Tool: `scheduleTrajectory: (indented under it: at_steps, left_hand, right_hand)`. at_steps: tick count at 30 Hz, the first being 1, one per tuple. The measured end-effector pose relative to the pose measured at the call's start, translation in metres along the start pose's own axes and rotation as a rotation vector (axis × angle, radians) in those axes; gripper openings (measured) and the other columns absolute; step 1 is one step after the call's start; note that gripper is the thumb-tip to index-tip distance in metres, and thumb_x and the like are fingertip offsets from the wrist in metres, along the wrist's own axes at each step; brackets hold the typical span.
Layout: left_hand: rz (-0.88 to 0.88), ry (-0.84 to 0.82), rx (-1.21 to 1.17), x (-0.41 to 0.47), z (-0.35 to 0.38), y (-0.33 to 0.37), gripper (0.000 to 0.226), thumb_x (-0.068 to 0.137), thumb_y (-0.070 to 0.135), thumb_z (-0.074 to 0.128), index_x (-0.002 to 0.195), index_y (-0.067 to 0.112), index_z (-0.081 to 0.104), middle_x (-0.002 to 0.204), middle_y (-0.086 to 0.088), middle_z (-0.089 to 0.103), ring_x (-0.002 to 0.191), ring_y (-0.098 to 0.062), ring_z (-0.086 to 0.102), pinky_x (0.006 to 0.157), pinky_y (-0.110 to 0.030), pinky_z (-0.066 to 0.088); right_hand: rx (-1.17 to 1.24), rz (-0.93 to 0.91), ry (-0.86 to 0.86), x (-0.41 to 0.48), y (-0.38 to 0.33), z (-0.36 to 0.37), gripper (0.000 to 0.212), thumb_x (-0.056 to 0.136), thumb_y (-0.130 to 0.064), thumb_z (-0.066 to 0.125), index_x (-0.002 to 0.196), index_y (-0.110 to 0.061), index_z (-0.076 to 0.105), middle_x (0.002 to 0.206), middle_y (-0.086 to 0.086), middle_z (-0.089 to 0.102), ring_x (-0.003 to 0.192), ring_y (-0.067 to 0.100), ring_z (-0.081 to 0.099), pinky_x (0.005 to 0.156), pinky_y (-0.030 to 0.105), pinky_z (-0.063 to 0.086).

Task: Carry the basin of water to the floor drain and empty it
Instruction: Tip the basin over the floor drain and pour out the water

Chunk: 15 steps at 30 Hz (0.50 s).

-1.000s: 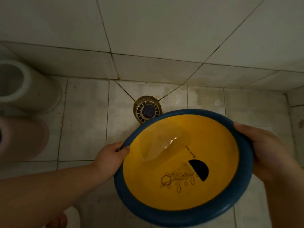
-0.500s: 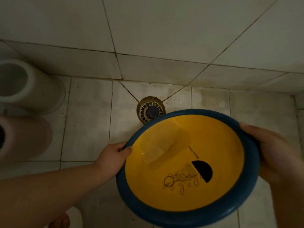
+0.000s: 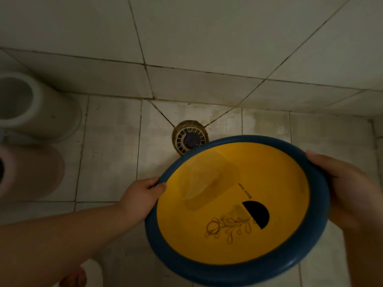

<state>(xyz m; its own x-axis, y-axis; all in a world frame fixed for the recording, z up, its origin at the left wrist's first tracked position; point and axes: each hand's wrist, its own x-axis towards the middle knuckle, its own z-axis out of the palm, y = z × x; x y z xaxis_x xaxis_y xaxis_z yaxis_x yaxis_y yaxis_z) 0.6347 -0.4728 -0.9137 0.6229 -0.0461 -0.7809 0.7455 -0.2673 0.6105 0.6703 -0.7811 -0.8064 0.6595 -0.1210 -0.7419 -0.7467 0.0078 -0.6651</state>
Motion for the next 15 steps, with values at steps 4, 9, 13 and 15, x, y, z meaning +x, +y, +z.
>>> scheduleTrajectory:
  at_steps: [4, 9, 13, 15]
  left_hand:
    - [-0.012, -0.010, -0.017, -0.0008, 0.0008, 0.0003, 0.023, 0.092, 0.023, 0.051, 0.077, 0.034, 0.064, 0.088, -0.001, 0.072, 0.090, -0.023, 0.067, 0.075, -0.024, 0.049]
    - [-0.034, -0.030, -0.020, -0.0015, 0.0009, 0.0006, 0.021, 0.091, 0.023, 0.052, 0.078, 0.026, 0.067, 0.098, -0.017, 0.072, 0.095, -0.032, 0.066, 0.086, -0.035, 0.050]
    - [-0.038, -0.032, -0.026, -0.0002, 0.0027, 0.0010, 0.019, 0.092, 0.023, 0.052, 0.082, 0.026, 0.068, 0.099, -0.017, 0.072, 0.094, -0.031, 0.066, 0.085, -0.034, 0.051]
    - [-0.044, -0.031, -0.024, 0.0005, 0.0029, 0.0007, 0.019, 0.092, 0.023, 0.052, 0.086, 0.023, 0.070, 0.099, -0.017, 0.072, 0.095, -0.031, 0.066, 0.084, -0.033, 0.050]
  right_hand:
    - [0.009, -0.018, -0.018, -0.0002, -0.0008, -0.0030, 0.092, 0.038, -0.056, 0.083, 0.109, -0.007, 0.053, 0.101, 0.025, 0.036, 0.090, 0.038, 0.035, 0.066, 0.044, 0.031]
    - [0.021, -0.023, -0.066, -0.0003, 0.0002, -0.0042, 0.089, 0.041, -0.055, 0.083, 0.109, -0.011, 0.046, 0.100, 0.024, 0.033, 0.089, 0.038, 0.031, 0.062, 0.041, 0.030]
    - [0.017, -0.035, -0.063, -0.0018, -0.0027, -0.0025, 0.051, 0.058, -0.046, 0.072, 0.081, -0.005, 0.053, 0.069, 0.021, 0.041, 0.063, 0.033, 0.037, 0.055, 0.035, 0.028]
    - [0.032, -0.016, -0.043, -0.0014, -0.0021, -0.0039, 0.037, 0.069, -0.038, 0.059, 0.055, -0.008, 0.044, 0.040, 0.009, 0.033, 0.037, 0.020, 0.034, 0.050, 0.031, 0.023]
